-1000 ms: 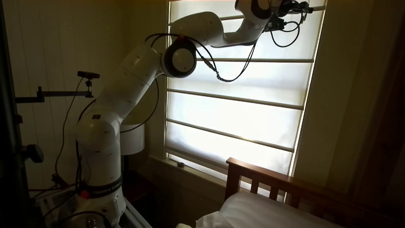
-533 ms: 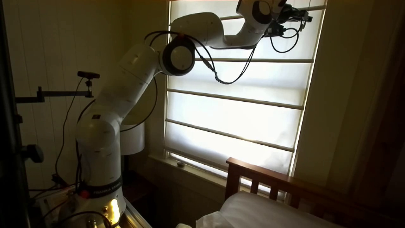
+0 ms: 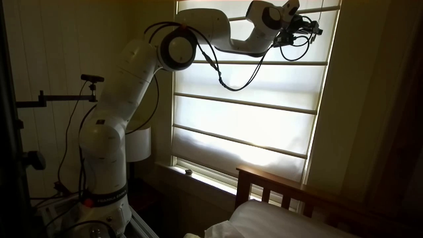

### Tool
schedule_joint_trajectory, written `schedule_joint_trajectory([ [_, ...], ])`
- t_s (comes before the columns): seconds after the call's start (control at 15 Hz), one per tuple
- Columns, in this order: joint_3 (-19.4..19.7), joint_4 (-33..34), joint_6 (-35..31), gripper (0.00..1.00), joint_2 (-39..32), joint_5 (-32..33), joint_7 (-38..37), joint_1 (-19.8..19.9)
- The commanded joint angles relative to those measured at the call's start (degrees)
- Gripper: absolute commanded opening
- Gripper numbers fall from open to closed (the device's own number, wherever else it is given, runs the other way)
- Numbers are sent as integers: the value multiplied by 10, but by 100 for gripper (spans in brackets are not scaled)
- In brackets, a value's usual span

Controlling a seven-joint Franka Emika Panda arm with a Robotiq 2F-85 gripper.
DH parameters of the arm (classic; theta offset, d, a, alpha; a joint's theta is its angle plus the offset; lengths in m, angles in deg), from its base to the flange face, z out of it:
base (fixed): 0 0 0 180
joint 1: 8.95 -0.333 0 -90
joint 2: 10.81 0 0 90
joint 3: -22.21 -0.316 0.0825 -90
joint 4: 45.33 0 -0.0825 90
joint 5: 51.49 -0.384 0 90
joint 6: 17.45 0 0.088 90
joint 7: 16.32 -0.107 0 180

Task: Slightly open the window blinds

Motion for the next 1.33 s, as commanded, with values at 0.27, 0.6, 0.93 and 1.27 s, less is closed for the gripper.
schedule_joint_trajectory([
  [0.27, -2, -213, 18, 0, 96, 36, -10, 2],
  [0.6, -3, -317, 44, 0, 134, 24, -10, 7],
  [0.93, 2, -248, 19, 2, 107, 24, -2, 6],
  [1.27, 2, -247, 19, 0, 105, 24, -2, 6],
])
